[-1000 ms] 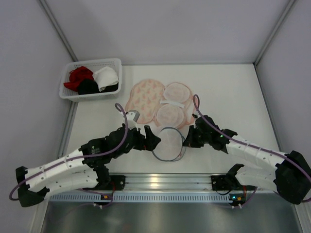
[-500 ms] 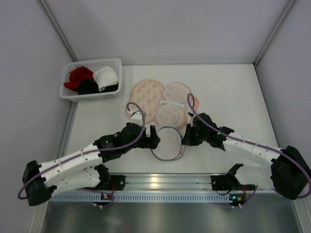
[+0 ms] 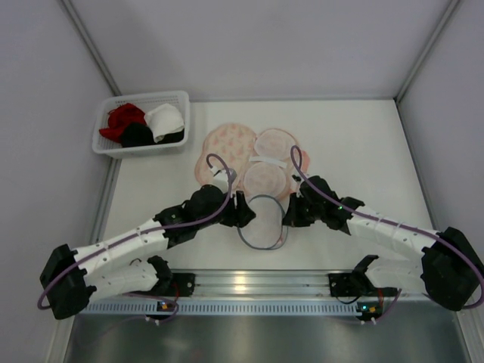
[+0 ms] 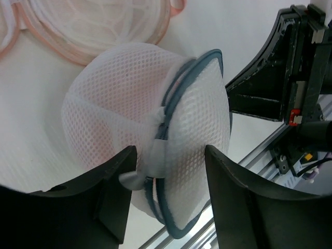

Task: Place the bra in the laundry bag and zip it closed
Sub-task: Zip the zipper on the laundry bag.

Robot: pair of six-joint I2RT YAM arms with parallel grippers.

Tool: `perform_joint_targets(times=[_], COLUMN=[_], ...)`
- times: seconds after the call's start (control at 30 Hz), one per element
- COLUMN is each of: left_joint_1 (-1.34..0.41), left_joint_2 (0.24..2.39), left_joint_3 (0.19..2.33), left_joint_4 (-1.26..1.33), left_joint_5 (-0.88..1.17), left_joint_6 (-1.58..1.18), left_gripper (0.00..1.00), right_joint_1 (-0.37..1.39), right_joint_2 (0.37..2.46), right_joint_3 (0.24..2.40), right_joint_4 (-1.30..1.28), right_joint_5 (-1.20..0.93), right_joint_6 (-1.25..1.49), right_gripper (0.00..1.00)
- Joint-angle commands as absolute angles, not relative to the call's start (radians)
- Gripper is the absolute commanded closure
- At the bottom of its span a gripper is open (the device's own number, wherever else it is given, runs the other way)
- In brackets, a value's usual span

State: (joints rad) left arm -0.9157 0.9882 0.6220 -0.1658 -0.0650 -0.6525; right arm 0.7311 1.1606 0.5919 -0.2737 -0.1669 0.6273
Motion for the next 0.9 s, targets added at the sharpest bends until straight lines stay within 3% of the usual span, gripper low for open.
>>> perform_joint_targets(times=[0.0, 0.03, 0.13, 0.17, 0.2, 0.3, 0.4, 0.43, 0.53, 0.87], left_joint_1=[-0.913, -0.913, -0.913, -0.913, -0.913, -0.907, -0.872, -0.855, -0.801, -0.756], left_joint_2=[1.015, 1.025, 1.009, 1.002, 0.991, 0.942, 0.902, 0.900, 0.907, 1.043], left_joint_3=[0.612, 0.614, 0.609, 0.611, 0.612, 0.627, 0.658, 0.676, 0.730, 0.902], left_joint_4=[-0.057, -0.057, -0.067, -0.072, -0.090, -0.148, -0.216, -0.268, -0.351, -0.463], left_joint_5=[0.032, 0.032, 0.022, 0.015, 0.009, -0.034, 0.064, 0.102, 0.292, 0.669], left_joint_6=[-0.634, -0.634, -0.627, -0.626, -0.615, -0.553, -0.470, -0.451, -0.353, -0.161], left_gripper=[0.41, 0.52, 0.70, 0.89, 1.00, 1.00, 1.00, 1.00, 1.00, 1.00], right_joint_1=[0.744, 0.742, 0.742, 0.742, 0.742, 0.742, 0.742, 0.742, 0.739, 0.736], right_joint_2=[1.147, 1.146, 1.141, 1.140, 1.140, 1.137, 1.114, 1.102, 1.031, 0.833], right_joint_3=[0.640, 0.638, 0.640, 0.641, 0.643, 0.652, 0.701, 0.728, 0.776, 0.707], right_joint_4=[-0.242, -0.242, -0.244, -0.248, -0.252, -0.268, -0.340, -0.359, -0.399, -0.256], right_joint_5=[-0.172, -0.167, -0.161, -0.158, -0.158, -0.158, -0.155, -0.147, -0.149, -0.238], right_joint_6=[0.614, 0.614, 0.612, 0.614, 0.612, 0.614, 0.594, 0.572, 0.513, 0.279], right_gripper=[1.00, 1.00, 1.00, 1.00, 1.00, 1.00, 0.77, 0.64, 0.50, 0.38])
